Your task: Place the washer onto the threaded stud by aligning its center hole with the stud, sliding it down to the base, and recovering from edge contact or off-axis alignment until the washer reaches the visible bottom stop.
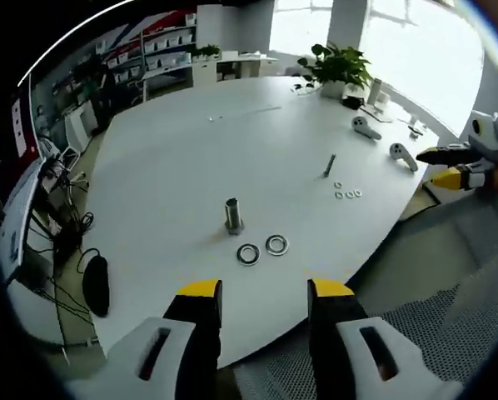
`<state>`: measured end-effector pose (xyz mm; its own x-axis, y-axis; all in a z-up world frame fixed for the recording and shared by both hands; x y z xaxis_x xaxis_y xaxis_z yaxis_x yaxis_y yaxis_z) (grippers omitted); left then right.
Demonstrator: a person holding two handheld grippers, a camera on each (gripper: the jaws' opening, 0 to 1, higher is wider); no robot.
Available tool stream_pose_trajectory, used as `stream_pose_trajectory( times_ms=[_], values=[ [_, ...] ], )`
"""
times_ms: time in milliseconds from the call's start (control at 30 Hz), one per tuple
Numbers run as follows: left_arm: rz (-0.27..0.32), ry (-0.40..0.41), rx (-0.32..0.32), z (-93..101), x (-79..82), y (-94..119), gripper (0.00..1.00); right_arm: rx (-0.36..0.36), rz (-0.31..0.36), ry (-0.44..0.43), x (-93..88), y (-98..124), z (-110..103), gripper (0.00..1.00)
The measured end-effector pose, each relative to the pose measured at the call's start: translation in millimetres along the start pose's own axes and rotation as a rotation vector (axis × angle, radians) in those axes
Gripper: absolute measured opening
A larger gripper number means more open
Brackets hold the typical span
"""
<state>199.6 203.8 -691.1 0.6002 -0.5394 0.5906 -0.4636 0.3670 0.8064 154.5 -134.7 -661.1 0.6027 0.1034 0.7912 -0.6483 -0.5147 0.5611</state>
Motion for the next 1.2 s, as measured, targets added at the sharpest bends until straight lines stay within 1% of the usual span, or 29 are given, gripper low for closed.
stream_pose_trajectory(
  times_ms=[67, 100, 167, 200, 367, 433, 533, 667, 767, 833, 933, 1000, 1100, 1200],
  values=[
    [-0.040, -0.023, -0.016, -0.8, 1.6, -12.4, 0.40, 0.001, -0.008, 0.006, -0.8, -0.7, 0.2, 0.50],
    [-0.046, -0.028, -0.017, -1.0, 1.8, -15.0, 0.40, 0.005, -0.012, 0.006, -1.1, -1.1, -0.4, 0.50],
    [-0.072, -0.031, -0.026, -2.3, 1.2, -27.7, 0.39, 0.008, -0.013, 0.010, -1.2, -1.1, -0.8, 0.50],
    [-0.101, -0.030, -0.041, -2.7, -0.8, -34.3, 0.39, 0.008, -0.009, 0.011, -0.8, -0.7, -0.9, 0.50],
    [-0.171, -0.053, -0.041, -7.0, -4.7, -55.3, 0.38, 0.002, -0.008, 0.011, -0.6, -0.8, -0.1, 0.50],
    [-0.187, -0.047, -0.041, -9.6, -3.8, -61.6, 0.37, 0.002, -0.009, 0.007, -0.7, -1.0, 0.0, 0.50],
    [-0.193, -0.029, -0.043, -11.4, -0.3, -67.6, 0.38, 0.001, -0.001, 0.007, 0.0, -1.1, 0.1, 0.50],
    [-0.217, -0.055, -0.041, -15.1, 2.9, -77.9, 0.37, -0.001, 0.006, -0.001, 0.6, -0.7, 0.9, 0.49],
    [-0.243, -0.051, -0.047, -18.5, 2.9, -84.0, 0.37, -0.001, 0.004, -0.004, 0.2, -0.9, 1.1, 0.49],
    [-0.245, -0.053, -0.043, -20.2, 4.8, -86.7, 0.37, -0.002, 0.008, -0.004, 0.6, -0.8, 1.3, 0.49],
    [-0.247, -0.031, -0.051, -21.1, 7.3, -93.2, 0.37, -0.002, 0.008, -0.006, 0.6, -0.8, 1.6, 0.49],
    [-0.247, -0.042, -0.051, -20.3, 8.1, -96.8, 0.36, -0.002, 0.008, -0.005, 0.6, -0.8, 1.6, 0.49],
    [-0.283, -0.082, -0.062, -19.8, 6.8, -104.9, 0.36, -0.002, 0.007, -0.005, 0.6, -0.8, 1.6, 0.49],
    [-0.300, -0.102, -0.066, -20.4, 6.3, -112.3, 0.35, -0.004, 0.010, -0.008, 0.7, -0.7, 2.0, 0.49]
  ],
)
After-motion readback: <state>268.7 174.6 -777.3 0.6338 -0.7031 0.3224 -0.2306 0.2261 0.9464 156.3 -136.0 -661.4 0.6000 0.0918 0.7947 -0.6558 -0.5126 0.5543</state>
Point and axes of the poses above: the point that each gripper's makers call its tool centre point, and the gripper's own axes: y roughly backward along the fingers, z roughly to its right, x roughly out of its top, the point moved 9 cm from there along y, roughly backward along the fingers, and after that the axes turned 7 degrees about -y, right-handed, at the moved point
